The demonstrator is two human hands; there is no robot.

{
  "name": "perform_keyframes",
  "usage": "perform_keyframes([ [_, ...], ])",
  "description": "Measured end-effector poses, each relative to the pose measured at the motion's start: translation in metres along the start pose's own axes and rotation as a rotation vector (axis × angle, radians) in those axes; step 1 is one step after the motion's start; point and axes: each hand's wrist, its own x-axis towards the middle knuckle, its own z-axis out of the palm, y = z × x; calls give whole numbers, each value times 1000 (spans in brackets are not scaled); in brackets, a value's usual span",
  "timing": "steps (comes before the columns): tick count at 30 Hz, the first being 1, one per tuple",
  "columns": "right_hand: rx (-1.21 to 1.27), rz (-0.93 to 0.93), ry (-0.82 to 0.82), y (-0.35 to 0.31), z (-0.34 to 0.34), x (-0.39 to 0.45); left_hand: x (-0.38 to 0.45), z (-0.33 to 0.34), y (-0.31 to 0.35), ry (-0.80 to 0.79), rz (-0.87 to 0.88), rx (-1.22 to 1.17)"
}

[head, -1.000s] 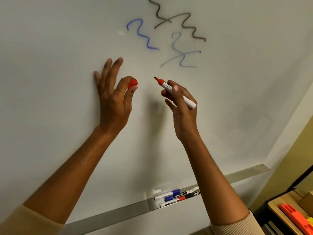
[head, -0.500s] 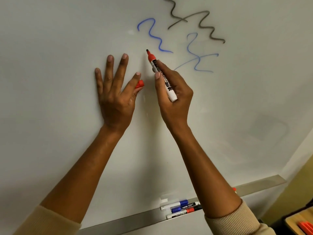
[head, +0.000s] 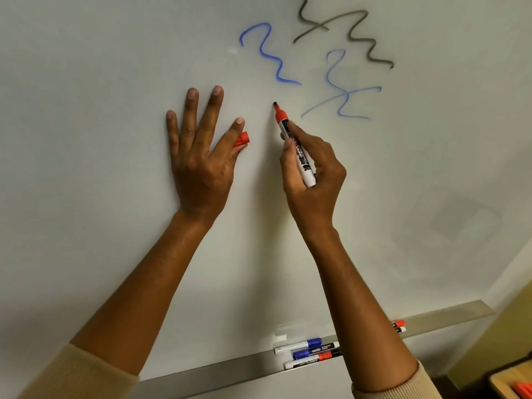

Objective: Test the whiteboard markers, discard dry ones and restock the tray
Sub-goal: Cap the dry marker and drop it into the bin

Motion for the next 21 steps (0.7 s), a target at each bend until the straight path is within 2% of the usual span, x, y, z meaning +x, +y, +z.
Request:
perform_keyframes([
  [5,-64,12,-71,-2,-17,-10,0,-3,2,-31,-19,-26],
  [9,-46,191,-41,-3,-42,-12,-1,-15,10,-106,-95,-149],
  [12,134,382,-104,-6,-61,-15,-13,-25,23,-179,-166,-303],
  [17,458,591,-166,-5,-97,-35,-55,-43,55,-254,-279,-554],
  [21,523,713,-222,-2,-118,-66,-89,-56,79,-360,-404,-718],
])
